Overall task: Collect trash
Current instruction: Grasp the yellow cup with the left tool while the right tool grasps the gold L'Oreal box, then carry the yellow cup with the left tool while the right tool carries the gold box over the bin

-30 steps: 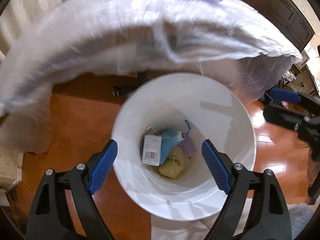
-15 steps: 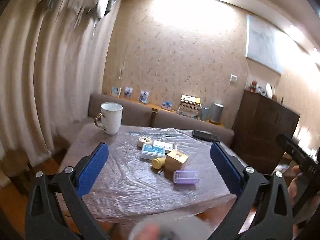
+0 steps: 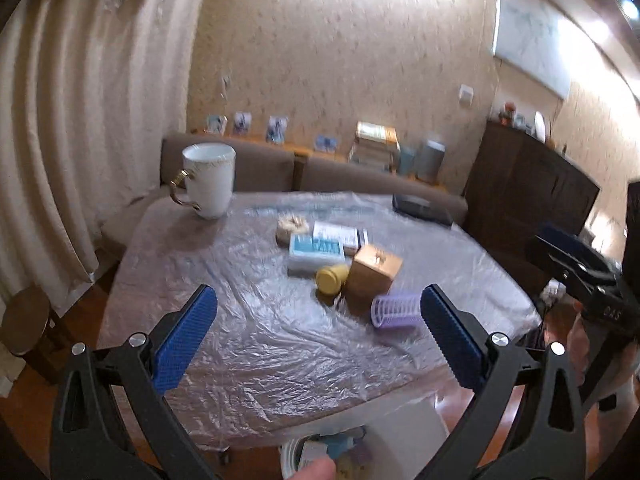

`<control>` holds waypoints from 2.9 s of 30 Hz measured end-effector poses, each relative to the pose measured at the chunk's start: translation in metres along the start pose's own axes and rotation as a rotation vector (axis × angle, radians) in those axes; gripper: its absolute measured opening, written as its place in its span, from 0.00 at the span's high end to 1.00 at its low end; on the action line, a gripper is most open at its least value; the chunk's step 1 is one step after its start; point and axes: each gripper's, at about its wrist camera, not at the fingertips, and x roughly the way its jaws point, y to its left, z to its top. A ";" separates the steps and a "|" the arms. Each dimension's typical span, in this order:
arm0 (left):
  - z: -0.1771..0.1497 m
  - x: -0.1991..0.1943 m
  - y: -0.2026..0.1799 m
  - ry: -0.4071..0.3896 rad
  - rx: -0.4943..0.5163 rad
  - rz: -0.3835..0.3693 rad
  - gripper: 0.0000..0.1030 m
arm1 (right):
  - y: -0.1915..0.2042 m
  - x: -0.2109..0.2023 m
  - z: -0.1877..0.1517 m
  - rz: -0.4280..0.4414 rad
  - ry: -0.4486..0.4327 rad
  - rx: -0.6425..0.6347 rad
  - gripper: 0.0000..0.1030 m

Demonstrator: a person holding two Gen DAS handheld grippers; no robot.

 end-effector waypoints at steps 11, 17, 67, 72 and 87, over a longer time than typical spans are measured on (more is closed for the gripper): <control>-0.005 0.105 -0.010 0.186 0.078 0.065 0.01 | -0.019 0.139 -0.011 0.182 0.253 -0.090 0.04; -0.003 0.148 0.000 0.272 0.133 0.044 0.03 | -0.016 0.180 -0.016 0.197 0.329 -0.122 0.06; 0.008 0.204 -0.010 0.342 0.203 -0.115 0.63 | -0.054 0.202 -0.010 0.206 0.362 0.091 0.53; 0.007 0.199 -0.006 0.345 0.169 -0.109 0.63 | -0.054 0.196 -0.010 0.207 0.359 0.094 0.53; 0.010 0.182 0.000 0.316 0.105 -0.079 0.63 | -0.057 0.177 -0.004 0.160 0.327 0.106 0.53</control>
